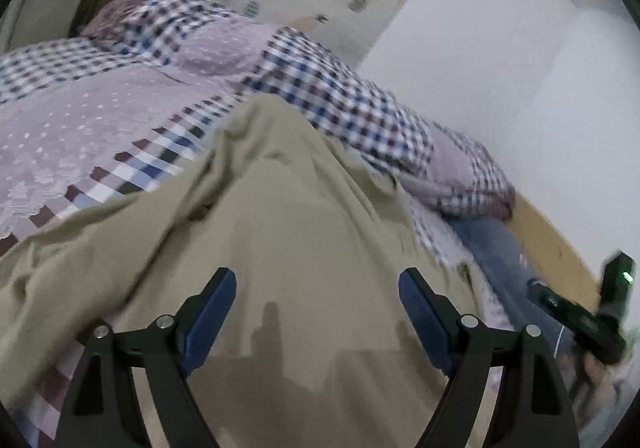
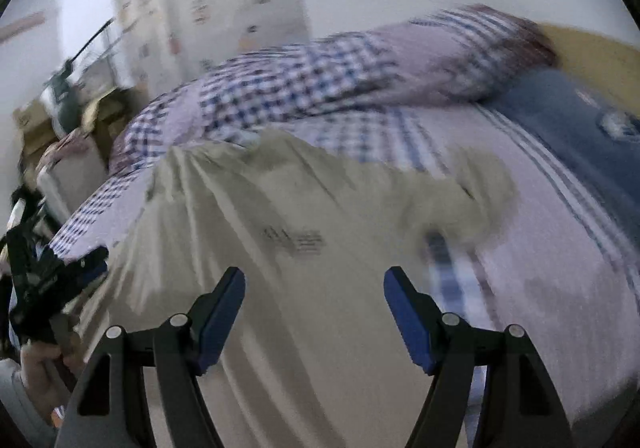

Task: Fold clothes

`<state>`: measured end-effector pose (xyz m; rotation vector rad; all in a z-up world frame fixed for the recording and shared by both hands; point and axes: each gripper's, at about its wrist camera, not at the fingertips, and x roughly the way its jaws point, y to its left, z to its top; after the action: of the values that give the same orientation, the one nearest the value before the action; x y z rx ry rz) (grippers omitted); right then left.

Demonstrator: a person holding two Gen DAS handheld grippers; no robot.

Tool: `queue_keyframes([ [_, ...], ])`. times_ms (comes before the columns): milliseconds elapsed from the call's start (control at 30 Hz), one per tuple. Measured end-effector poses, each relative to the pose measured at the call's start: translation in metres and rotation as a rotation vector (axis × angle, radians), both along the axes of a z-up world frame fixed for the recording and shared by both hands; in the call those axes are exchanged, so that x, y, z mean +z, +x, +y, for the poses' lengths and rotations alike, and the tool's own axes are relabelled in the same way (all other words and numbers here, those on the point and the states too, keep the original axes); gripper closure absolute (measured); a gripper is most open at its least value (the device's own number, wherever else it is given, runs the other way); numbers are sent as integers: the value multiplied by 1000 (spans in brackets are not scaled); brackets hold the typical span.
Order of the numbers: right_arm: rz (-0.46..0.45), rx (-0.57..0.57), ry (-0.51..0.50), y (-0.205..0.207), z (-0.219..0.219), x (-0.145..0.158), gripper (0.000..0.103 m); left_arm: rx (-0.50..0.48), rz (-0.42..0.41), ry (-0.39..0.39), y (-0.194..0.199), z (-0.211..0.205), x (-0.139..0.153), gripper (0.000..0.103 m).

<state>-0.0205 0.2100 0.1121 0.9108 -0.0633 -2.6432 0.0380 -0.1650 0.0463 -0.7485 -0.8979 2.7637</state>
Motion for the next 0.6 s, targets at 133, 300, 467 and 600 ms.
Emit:
queue_keyframes([
  [133,23,114,44,-82,-58,25,27,25,11,-17,-2,-9,-1,16],
  [300,3,161,112,-180,-120,28,28,31,-9,-51,-9,-14,-8,16],
  [467,-64,150,169,-231,-145,2,40,24,-39,-35,-15,-17,-18,16],
  [600,-118,142,215,-271,-165,-18,41,40,-65,-11,-18,-22,-27,16],
])
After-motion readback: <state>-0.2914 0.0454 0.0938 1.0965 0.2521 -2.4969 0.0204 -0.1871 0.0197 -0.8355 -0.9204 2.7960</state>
